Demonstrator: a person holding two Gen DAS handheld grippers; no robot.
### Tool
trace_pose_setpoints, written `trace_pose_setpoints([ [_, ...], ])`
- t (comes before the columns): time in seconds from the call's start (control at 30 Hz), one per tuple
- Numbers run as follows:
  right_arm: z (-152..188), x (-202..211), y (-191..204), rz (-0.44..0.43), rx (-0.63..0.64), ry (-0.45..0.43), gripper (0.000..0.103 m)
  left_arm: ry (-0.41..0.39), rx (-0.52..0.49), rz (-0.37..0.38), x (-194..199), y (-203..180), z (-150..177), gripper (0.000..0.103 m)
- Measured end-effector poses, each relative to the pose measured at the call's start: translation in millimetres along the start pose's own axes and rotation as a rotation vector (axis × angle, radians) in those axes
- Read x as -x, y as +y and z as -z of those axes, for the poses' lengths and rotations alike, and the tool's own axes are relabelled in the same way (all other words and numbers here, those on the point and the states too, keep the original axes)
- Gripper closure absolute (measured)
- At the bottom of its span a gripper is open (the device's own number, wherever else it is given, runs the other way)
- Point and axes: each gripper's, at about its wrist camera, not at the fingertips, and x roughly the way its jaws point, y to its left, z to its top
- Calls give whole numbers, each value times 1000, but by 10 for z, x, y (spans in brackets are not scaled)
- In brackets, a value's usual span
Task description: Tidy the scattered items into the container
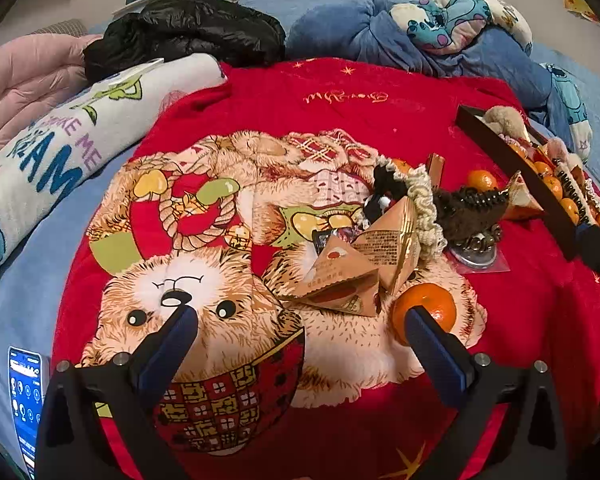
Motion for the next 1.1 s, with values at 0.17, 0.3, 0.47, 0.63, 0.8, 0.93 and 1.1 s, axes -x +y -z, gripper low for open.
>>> trace_pose_setpoints([
  [0.17,-14,-14,-40,-11,-21,6,0,18,6,0,-119,24,-34,0],
  [0.3,-14,-35,-55,-13,-27,13,0,23,9,-7,-186,13,-76,0],
  [0.47,-16,-36,-73,-16,-33,17,0,28,29,5,-256,39,-103,0],
  [0.63,-27,-12,-62,-20,-32,9,0,53,47,26,-362,97,-105,10],
  [0.8,-24,-5,-44,-17,-28,5,0,34,9,-8,-332,80,-78,45],
  [0.93,-23,-15,-20,-16,-24,4,0,16,32,2,-262,182,-56,71],
  [1.1,-3,-33,70,-7,4,0,0,7,72,35,-192,346,-20,81],
])
